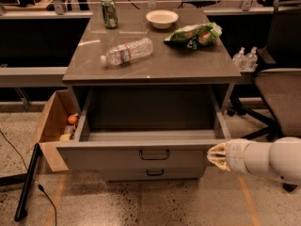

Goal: Close top drawer

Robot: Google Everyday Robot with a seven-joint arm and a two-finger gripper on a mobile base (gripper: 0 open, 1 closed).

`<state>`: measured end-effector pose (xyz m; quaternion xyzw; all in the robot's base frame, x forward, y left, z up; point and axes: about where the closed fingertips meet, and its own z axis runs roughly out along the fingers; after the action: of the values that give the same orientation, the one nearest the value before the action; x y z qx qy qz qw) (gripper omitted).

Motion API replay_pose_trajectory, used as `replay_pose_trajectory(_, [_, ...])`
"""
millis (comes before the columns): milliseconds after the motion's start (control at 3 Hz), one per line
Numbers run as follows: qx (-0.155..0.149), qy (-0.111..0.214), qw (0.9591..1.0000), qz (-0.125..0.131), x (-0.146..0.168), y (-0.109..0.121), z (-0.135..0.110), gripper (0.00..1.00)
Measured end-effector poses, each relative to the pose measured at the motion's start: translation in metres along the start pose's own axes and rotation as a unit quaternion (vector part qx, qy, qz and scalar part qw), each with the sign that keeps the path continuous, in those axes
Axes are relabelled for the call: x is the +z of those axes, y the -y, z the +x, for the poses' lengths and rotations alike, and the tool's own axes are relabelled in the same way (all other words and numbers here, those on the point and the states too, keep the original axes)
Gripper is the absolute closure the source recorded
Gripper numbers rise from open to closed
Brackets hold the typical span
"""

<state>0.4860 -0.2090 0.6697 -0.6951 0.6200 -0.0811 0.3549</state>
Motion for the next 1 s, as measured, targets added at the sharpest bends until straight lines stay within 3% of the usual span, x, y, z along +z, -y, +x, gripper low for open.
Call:
replay_pose_trajectory(667, [-0.036, -0.015, 0.9976, 0.057, 0.039, 0.053, 0.010, 1.00])
replay_pose_trajectory(1000, [-0.047, -0.023, 0.9967, 0.062, 0.061, 0.072, 0.017, 1.00])
